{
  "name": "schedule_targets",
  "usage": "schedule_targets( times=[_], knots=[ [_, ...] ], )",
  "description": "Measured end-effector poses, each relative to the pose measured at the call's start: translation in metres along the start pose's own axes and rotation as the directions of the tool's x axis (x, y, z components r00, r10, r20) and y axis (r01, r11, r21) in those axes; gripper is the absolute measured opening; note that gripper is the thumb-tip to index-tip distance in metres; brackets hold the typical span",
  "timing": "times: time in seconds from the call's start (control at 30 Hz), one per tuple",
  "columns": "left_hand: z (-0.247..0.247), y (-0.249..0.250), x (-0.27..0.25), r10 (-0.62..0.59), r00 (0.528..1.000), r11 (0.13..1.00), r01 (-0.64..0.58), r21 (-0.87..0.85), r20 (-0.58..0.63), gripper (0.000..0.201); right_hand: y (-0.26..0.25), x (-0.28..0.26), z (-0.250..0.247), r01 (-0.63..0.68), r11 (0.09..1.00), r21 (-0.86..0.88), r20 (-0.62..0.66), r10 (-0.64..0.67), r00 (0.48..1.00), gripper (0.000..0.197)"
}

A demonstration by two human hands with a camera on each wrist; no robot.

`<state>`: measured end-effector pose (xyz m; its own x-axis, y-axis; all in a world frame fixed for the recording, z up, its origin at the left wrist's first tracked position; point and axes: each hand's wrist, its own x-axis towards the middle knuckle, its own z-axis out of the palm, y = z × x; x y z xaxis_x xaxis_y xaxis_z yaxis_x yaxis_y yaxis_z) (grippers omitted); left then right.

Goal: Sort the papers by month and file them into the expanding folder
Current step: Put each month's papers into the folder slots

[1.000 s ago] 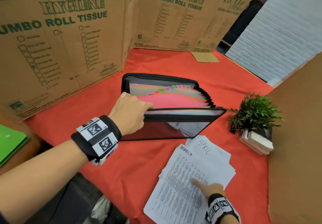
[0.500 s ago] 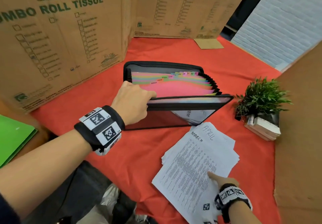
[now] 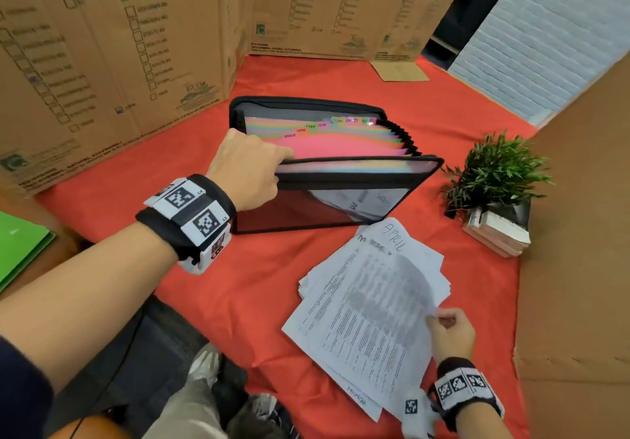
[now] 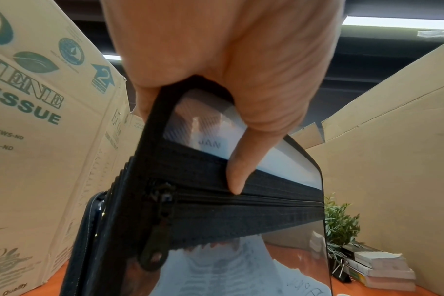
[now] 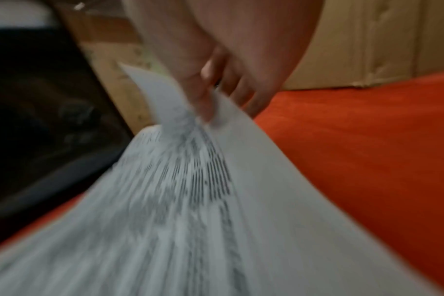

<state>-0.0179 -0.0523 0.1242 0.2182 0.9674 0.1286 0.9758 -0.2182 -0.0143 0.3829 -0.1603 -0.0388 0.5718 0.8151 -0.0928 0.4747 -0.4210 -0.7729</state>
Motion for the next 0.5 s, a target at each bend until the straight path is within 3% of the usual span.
schedule_targets(
  times=[0.07,0.2,0.4,0.5],
  knots=[
    [0.000,0.003,0.000,-0.005,1.000,1.000,0.005,-0.019,0.003,0.035,-0.005,0.000,0.003,-0.091,0.992,0.091,0.139,0.078,0.987,0.029],
    [-0.003,0.005,-0.002,-0.008,1.000,1.000,0.008,-0.016,0.006,0.028,-0.002,0.000,0.021,-0.261,0.965,-0.029,0.357,0.254,0.899,0.053],
    [0.000,0.005,-0.007,0.025,1.000,1.000,-0.025,0.016,-0.008,0.029,-0.006,0.013,0.030,-0.346,0.932,-0.107,0.270,0.363,0.892,0.093],
    [0.000,0.004,-0.007,0.024,1.000,0.999,-0.024,0.028,0.005,0.026,-0.012,0.019,0.029,-0.386,0.918,-0.085,0.235,0.395,0.888,0.094]
  ],
)
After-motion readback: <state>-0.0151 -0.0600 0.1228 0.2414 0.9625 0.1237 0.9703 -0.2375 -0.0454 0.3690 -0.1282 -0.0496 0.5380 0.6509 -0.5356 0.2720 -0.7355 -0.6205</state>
